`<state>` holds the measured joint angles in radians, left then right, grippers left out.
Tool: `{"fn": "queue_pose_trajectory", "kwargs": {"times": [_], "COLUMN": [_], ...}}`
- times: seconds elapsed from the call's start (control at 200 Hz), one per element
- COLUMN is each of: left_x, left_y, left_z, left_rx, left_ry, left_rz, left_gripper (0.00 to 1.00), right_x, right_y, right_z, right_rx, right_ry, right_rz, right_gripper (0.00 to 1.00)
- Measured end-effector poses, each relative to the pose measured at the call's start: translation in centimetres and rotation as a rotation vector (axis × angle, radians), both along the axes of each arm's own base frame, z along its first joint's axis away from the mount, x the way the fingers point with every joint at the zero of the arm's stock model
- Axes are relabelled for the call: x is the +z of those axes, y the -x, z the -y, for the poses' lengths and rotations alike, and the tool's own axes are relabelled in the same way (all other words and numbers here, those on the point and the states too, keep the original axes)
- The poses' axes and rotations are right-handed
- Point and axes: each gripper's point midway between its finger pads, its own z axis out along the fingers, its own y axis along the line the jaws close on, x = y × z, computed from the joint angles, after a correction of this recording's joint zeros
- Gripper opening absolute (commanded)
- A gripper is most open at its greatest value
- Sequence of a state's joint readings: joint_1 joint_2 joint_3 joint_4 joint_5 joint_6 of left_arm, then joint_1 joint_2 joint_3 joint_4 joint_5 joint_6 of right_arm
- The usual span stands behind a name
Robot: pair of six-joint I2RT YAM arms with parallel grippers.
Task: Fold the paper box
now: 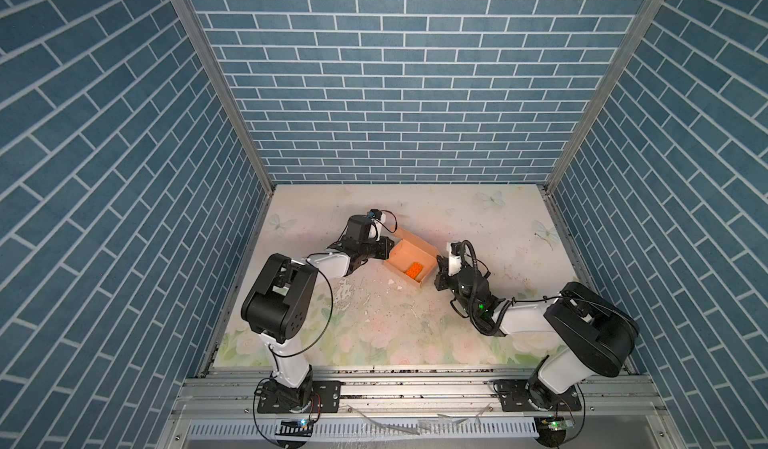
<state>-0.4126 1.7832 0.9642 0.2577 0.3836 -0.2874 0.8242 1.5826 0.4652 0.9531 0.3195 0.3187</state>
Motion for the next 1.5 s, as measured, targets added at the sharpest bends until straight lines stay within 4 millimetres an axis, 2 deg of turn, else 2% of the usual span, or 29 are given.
{"fn": "queue_pose_trajectory", "kwargs": {"times": [0.15, 0.255, 0.465, 0.635, 0.77, 0.855, 0.935, 1.045, 1.165, 1.34, 1.5], "left_x": [1.5, 1.8, 0.3, 1.0, 1.6, 1.0, 0.3, -0.4, -0.3, 0.3, 1.1], "left_y": [1.0, 1.4, 3.7, 4.8, 3.1, 1.7, -0.3, -3.1, -4.5, -5.4, -5.0], "left_z": [1.5, 1.4, -0.1, -2.1, -5.0, -7.2, -8.1, -7.2, -6.0, -4.3, -3.0], "left_rx": [-0.051, -0.058, -0.038, 0.027, 0.164, 0.253, 0.291, 0.285, 0.250, 0.172, 0.097], "left_ry": [-0.002, -0.003, -0.030, -0.054, -0.062, -0.067, -0.075, -0.072, -0.046, -0.005, 0.038], "left_rz": [0.045, 0.057, 0.028, 0.054, 0.067, 0.044, 0.023, 0.012, 0.016, 0.039, 0.062], "left_gripper": [0.19, 0.19, 0.17, 0.17, 0.17, 0.16, 0.16, 0.17, 0.17, 0.18, 0.17], "right_x": [0.1, 0.1, 0.1, 0.6, 0.7, 0.7, 0.7, 0.6, 0.6, 0.7, 0.7], "right_y": [0.1, -0.1, -0.3, -0.4, -0.2, 0.0, 0.2, 0.4, 0.6, 0.6, 0.5], "right_z": [-0.1, -0.2, 0.0, 0.3, 0.3, 0.0, -0.2, -0.4, -0.7, -1.1, -1.2], "right_rx": [0.022, 0.035, 0.062, 0.085, 0.112, 0.135, 0.154, 0.177, 0.195, 0.214, 0.217], "right_ry": [0.005, 0.006, 0.002, -0.009, -0.009, -0.007, -0.004, -0.004, -0.005, 0.000, 0.002], "right_rz": [-0.008, -0.016, -0.028, -0.036, -0.049, -0.050, -0.049, -0.052, -0.056, -0.070, -0.076], "right_gripper": [0.00, 0.00, 0.00, 0.00, 0.00, 0.00, 0.00, 0.00, 0.00, 0.00, 0.00]}}
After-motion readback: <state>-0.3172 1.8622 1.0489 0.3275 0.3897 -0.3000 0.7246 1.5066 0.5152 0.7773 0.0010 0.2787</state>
